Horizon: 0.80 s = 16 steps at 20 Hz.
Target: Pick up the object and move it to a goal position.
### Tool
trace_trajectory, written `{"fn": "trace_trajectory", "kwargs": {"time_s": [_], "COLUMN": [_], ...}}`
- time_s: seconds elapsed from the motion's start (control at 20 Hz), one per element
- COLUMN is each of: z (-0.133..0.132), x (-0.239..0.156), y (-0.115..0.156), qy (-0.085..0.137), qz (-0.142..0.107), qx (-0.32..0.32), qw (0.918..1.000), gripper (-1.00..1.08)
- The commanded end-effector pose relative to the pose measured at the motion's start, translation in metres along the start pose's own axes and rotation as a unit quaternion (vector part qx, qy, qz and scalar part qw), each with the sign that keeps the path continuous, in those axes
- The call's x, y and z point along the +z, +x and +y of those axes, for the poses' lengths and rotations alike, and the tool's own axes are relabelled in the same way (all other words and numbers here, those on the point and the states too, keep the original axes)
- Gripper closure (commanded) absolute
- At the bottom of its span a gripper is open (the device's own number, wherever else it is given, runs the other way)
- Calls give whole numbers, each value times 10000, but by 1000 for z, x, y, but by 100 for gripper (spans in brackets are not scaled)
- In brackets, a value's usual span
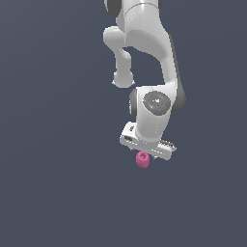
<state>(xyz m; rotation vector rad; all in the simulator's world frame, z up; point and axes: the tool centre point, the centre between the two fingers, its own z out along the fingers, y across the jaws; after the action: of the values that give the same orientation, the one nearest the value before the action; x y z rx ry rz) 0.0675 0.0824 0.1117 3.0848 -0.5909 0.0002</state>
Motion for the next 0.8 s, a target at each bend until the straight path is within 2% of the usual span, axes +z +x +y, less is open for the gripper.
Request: {"fn": "trace_trajectory", "kwargs": {"time_s": [0.0,0.4,0.75], "z": [-5,-7,-7], "x": [2,7,42], "y": [0,-1,-1], "qy": [2,3,3], "qz": [0,-3,-2], "qx": [76,94,109], "qw": [10000,10000,9999], "gripper": [-92,-92,-92]}}
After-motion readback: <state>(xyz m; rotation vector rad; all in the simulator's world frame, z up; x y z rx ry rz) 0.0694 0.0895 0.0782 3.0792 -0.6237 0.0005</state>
